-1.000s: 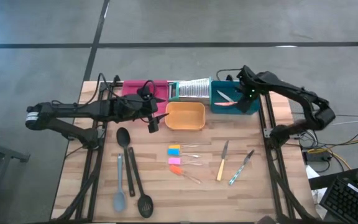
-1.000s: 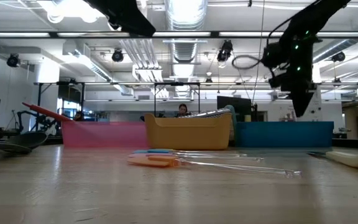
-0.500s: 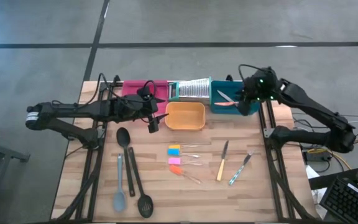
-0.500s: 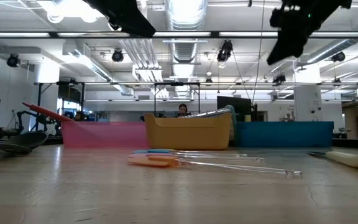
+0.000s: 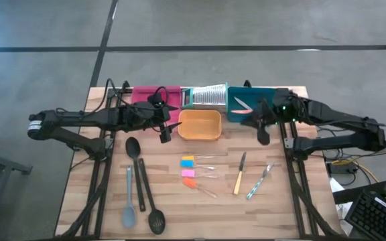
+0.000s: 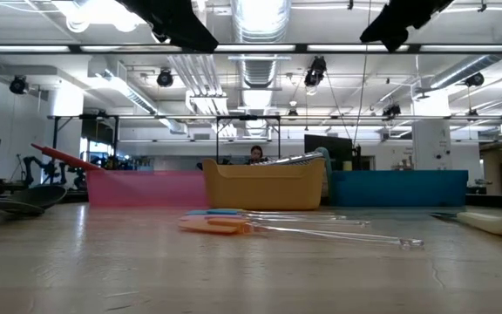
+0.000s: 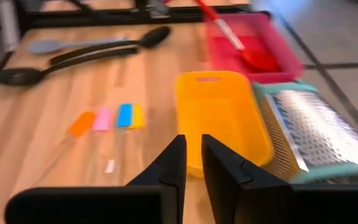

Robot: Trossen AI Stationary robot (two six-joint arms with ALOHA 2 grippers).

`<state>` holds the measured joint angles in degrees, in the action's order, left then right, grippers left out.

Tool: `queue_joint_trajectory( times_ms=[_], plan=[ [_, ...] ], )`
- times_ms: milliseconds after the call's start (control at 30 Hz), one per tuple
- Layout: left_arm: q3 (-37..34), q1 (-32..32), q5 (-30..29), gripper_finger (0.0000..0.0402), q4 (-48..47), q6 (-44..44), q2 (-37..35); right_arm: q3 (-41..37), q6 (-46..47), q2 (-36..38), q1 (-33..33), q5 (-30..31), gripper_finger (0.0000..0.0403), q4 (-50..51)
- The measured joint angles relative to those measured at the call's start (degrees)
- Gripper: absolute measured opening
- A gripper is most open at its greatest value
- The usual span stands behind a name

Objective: Pick & Place Kitchen Items
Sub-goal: Put the blue spatula into the yellow bin

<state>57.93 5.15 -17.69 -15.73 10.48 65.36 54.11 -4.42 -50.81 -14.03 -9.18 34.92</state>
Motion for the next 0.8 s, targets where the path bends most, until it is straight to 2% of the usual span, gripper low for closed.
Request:
queue_joint_trajectory(
  times_ms=[100,267,367,600,667,800],
  plan=[
    [0.0,0.0,0.0,0.0275,0.0,0.0,0.0,0.0,-0.5,-0.9,4.9,1.8,0.0025,0.1],
    [0.0,0.0,0.0,0.0275,0.0,0.0,0.0,0.0,-0.3,-1.0,12.9,14.1,0.0010,0.2],
    [0.0,0.0,0.0,0.0275,-0.1,0.0,0.0,0.0,1.7,-1.0,16.5,18.7,0.0012,0.4],
    [-0.1,0.0,0.0,0.0275,3.6,0.0,0.0,0.0,4.3,-1.0,20.3,19.9,0.0009,0.9],
    [-0.1,0.0,0.0,0.0275,3.8,-2.5,0.1,0.0,4.3,-1.0,20.3,20.0,0.0009,0.9],
    [-0.1,0.0,0.0,0.0275,2.7,-4.7,0.2,0.0,3.7,-1.0,20.3,23.5,0.0009,1.4]
  ],
)
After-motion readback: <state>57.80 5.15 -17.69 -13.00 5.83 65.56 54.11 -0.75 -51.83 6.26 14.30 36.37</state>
